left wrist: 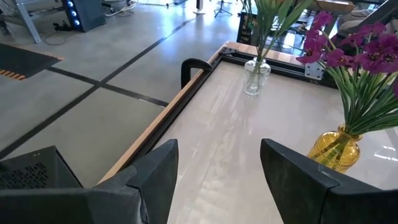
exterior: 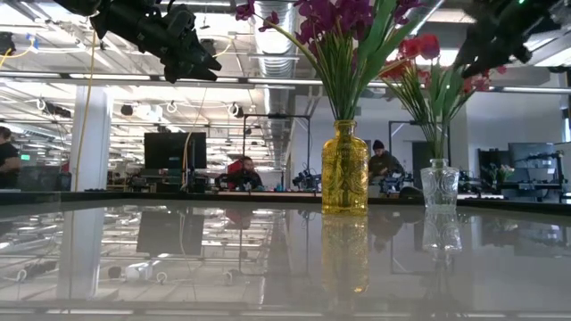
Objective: Sort flowers into vase by color
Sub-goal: Put the pink tulip into the transparent vase, then return to Home Position
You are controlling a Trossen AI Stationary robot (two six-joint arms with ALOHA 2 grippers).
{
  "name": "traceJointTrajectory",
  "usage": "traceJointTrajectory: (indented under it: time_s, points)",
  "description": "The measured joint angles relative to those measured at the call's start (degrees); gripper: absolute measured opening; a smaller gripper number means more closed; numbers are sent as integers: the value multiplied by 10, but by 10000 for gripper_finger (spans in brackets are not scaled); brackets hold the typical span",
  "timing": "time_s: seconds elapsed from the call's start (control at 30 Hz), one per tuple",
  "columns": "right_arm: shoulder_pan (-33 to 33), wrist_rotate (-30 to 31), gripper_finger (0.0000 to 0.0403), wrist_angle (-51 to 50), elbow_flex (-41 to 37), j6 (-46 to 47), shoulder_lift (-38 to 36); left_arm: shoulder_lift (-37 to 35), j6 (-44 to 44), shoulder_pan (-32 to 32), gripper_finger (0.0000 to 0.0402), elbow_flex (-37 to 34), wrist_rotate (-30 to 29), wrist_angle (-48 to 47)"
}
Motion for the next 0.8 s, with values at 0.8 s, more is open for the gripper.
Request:
traceJointTrajectory:
  time_s: [0.8]
  points:
    - [226,-187,240,15,-155,110,-107,-87,-29,-16,217,-176,32,113]
